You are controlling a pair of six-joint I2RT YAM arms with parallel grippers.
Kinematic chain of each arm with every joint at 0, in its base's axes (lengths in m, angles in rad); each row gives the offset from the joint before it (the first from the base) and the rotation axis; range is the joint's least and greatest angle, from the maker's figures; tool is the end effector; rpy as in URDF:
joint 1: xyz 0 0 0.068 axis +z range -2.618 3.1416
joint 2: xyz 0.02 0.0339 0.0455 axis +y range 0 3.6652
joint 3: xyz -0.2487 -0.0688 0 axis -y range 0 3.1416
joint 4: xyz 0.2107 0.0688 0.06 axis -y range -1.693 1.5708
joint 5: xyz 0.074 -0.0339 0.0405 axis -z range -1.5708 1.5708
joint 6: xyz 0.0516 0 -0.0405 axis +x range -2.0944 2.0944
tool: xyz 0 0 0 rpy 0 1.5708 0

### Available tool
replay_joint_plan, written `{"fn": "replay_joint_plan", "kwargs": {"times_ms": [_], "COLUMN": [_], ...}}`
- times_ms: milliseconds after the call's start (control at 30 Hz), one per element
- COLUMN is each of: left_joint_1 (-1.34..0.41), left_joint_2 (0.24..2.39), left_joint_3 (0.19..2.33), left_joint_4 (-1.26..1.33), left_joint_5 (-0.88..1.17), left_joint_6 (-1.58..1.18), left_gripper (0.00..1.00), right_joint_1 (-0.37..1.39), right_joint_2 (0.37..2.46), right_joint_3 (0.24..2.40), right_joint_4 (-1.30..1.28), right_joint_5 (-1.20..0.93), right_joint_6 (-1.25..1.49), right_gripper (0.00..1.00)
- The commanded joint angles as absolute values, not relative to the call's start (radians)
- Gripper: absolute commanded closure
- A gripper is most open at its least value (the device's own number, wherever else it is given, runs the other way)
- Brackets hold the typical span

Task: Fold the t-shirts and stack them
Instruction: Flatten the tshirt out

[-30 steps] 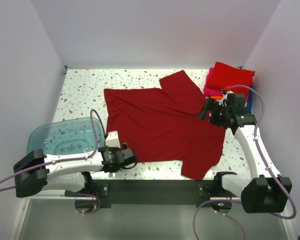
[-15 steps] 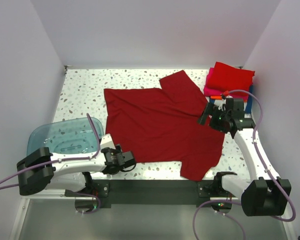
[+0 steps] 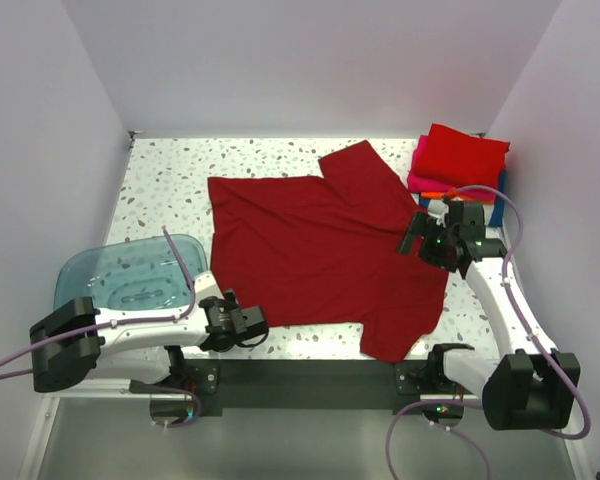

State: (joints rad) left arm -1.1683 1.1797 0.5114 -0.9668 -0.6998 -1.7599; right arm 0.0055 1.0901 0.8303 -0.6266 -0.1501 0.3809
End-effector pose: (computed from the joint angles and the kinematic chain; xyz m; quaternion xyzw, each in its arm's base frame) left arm 0.0778 -0.0978 0.1467 -0.2632 0.9014 0.0665 0.3375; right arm 0.2030 0.0088 0.2410 0.1506 0.9276 0.1336 0.3148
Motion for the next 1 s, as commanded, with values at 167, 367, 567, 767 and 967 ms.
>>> {"fn": "replay_joint_plan", "kwargs": {"times_ms": [167,367,567,767,967], "left_joint_1": [-1.175,-1.175,-1.175,-1.181,-1.200], "left_joint_2": [1.204,1.221,1.221,1.220,1.221], "left_joint_3": [0.486,0.483,0.480,0.486,0.492], "left_joint_4": [-0.962,-0.956,-0.948,-0.940,-0.943], "left_joint_5": [-0.732,-0.732,-0.730,-0.723,-0.721], "left_joint_6": [-1.807,-1.807,-1.799,-1.773,-1.767], "left_gripper": [0.30,0.42,0.55,0.61,0.71], "right_joint_1": [0.002,0.002,-0.037,-0.060,-0.080], "right_joint_2": [1.221,1.310,1.385,1.501,1.621], "right_joint_3": [0.738,0.744,0.756,0.764,0.808], "right_joint_4": [-0.509,-0.460,-0.433,-0.402,-0.390], "right_joint_5": [-0.147,-0.146,-0.124,-0.121,-0.120], "right_joint_6": [0.442,0.457,0.462,0.459,0.462], "right_gripper": [0.01,0.01,0.01,0.01,0.01]}}
